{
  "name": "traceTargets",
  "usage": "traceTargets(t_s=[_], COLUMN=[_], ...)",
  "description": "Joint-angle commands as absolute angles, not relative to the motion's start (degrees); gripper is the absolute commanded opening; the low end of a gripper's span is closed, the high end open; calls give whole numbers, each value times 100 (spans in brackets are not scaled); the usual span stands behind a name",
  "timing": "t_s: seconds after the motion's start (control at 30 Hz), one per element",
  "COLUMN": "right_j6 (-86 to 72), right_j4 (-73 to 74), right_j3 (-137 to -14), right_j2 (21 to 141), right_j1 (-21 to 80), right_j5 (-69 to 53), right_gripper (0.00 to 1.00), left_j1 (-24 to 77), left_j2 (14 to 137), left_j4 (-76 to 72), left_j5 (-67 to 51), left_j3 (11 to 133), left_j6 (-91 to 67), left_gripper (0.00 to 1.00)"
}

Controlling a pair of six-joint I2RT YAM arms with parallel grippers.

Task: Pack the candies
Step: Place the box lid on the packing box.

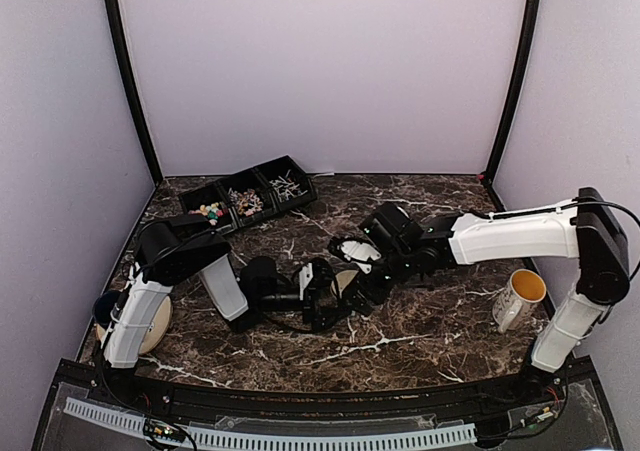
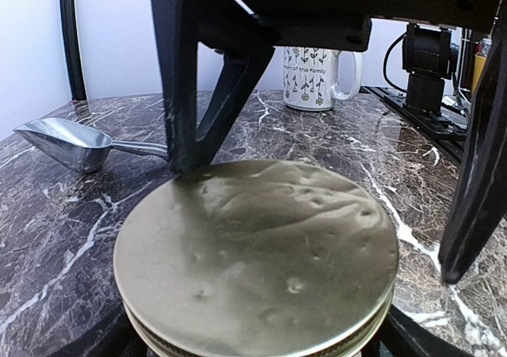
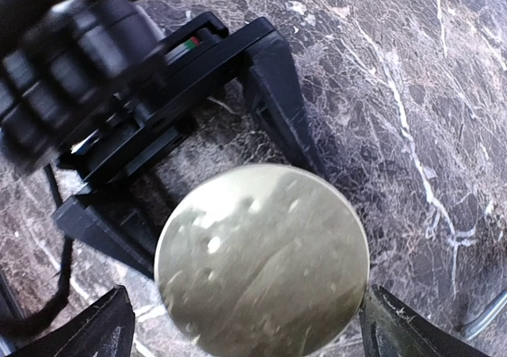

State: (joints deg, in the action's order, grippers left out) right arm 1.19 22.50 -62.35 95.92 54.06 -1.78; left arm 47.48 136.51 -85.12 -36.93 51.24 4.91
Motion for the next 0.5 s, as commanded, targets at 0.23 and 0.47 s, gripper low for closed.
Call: traceTargets(t_s=[0.23, 0.47], right_j6=[798, 1541], right_j4=[1763, 883], right_j3=[-5576, -4982], right_j2=[8882, 8442], right_j1=[5396, 5181], right_j5=[-367, -800], right_gripper=[97, 97], left_j1=[4747, 4680], left_j2=[13980, 13982], left_j4=[-7892, -7897], left_j5=[-3872, -4199], left_j3=[4896, 4886], left_j6=[817, 811], left_gripper=[92, 89])
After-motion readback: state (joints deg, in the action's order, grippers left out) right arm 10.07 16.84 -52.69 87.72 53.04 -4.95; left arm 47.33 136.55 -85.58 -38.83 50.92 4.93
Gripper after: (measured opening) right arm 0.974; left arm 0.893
